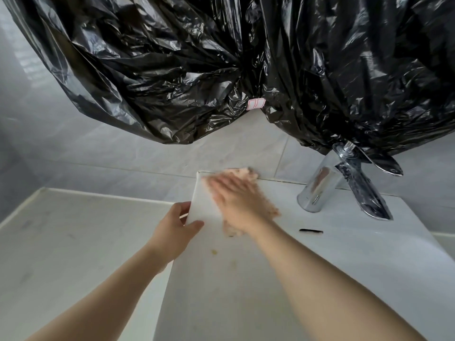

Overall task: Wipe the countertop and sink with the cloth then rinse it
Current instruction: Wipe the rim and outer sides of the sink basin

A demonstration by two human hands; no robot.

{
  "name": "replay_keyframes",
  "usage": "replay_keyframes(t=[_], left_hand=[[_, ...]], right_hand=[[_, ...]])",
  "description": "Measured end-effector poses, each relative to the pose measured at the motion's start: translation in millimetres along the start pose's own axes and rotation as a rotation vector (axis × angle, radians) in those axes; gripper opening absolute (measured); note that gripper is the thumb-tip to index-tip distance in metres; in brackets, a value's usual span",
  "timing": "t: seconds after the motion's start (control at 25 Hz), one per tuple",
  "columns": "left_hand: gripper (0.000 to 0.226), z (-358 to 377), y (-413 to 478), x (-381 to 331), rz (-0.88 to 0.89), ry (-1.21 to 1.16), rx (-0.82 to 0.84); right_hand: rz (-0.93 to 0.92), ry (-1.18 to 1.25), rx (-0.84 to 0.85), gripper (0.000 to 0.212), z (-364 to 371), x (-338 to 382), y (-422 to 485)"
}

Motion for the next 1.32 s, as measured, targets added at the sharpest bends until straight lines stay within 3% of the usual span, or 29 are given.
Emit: replay_keyframes(t=[0.08,0.16,0.2,0.28,0.36,0.44,0.52,0.6,0.76,0.84,0.92,1.0,1.08,1.16,1.24,1.32], left_hand=[[0.036,1,-2,1,0.012,0.041,-0.024],[0.035,4,-5,-3,0.06,0.114,-0.093],[0.036,5,-7,-6,0.078,0.126,-0.117],[0.036,6,-8,-7,0.088,0.102,-0.124],[0.036,5,-9,-7,0.062,0.049,-0.107],[0.036,4,-8,-6,0.026,0.005,-0.078],[0.035,4,-8,-3,-0.008,-0.042,-0.069],[0.034,4,-6,-2,-0.013,-0.028,-0.086],[0.037,5,-7,-6,0.044,0.135,-0.163],[0.038,6,-9,-9,0.07,0.196,-0.183],[0.035,5,-9,-9,0.084,0.225,-0.221],[0.033,5,-9,-8,0.092,0.235,-0.252],[0.033,4,-9,-8,0.084,0.223,-0.25],[0.033,6,-9,-10,0.091,0.27,-0.241],[0.032,8,-13,-14,0.127,0.433,-0.263],[0.035,11,-18,-20,0.179,0.717,-0.303]], right_hand=[[0.207,-0.063,-0.036,0.06,-2,-42,-30],[0.505,-0.075,-0.088,0.055,-6,-51,-51],[0.526,-0.089,-0.103,0.05,-6,-37,-45],[0.28,-0.048,-0.115,0.048,0,5,-11],[-0.013,0.054,-0.016,0.044,5,46,20],[-0.118,0.07,0.036,0.043,2,50,26],[-0.054,-0.037,-0.031,0.047,1,20,4],[0.146,-0.155,-0.079,0.054,-1,-23,-29],[0.568,-0.038,-0.066,0.055,-11,-34,-47],[0.455,0.035,-0.063,0.052,-3,7,-19],[0.141,0.096,-0.049,0.049,4,49,1],[-0.043,0.052,-0.015,0.048,2,44,8],[0.017,-0.041,-0.05,0.048,1,2,-3],[0.195,-0.1,-0.168,0.053,2,-37,-36],[0.283,-0.06,-0.402,0.054,9,-42,-64],[0.207,-0.034,-0.549,0.047,17,-33,-71]])
Point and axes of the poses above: each hand's wrist, its own y-axis towards the middle knuckle, its own z-axis out of the palm, x = y × z, the point moved 1 cm from there along y, towards the middle knuckle, and after that the axes turned 9 degrees about -z, right-handed, at the moved point
